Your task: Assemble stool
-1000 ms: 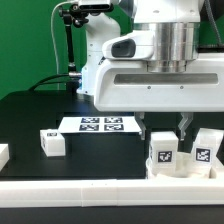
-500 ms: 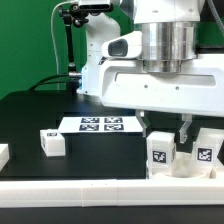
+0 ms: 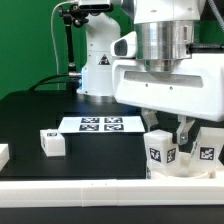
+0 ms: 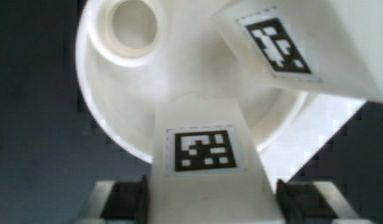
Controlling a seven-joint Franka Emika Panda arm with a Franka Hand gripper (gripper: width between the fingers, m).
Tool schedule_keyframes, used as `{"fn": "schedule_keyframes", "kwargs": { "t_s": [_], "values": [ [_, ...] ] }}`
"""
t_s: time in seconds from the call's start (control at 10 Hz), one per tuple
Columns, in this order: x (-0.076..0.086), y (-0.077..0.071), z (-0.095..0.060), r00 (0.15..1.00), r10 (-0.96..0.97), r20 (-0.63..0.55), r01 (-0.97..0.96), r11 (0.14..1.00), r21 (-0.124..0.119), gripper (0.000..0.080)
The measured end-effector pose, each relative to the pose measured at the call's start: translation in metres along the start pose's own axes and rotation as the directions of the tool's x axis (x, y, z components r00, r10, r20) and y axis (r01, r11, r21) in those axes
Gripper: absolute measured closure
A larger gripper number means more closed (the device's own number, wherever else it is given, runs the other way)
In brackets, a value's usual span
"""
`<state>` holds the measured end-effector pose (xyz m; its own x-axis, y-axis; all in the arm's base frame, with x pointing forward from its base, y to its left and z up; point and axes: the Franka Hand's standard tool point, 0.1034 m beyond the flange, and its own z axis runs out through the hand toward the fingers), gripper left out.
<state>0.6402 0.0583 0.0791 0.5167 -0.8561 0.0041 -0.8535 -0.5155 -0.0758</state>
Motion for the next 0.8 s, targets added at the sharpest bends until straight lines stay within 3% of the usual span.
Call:
{"fn": "schedule_keyframes", "kwargs": {
  "t_s": [0.3, 0.8],
  "values": [
    [0.0016, 0.0027, 0.0008, 0.974, 0.225, 0.004, -0.225, 0.974, -0.003, 0.0455],
    [0.002, 0.0074, 0.0003, 0.911, 0.411, 0.008, -0.411, 0.911, -0.019, 0.0455]
  ]
}}
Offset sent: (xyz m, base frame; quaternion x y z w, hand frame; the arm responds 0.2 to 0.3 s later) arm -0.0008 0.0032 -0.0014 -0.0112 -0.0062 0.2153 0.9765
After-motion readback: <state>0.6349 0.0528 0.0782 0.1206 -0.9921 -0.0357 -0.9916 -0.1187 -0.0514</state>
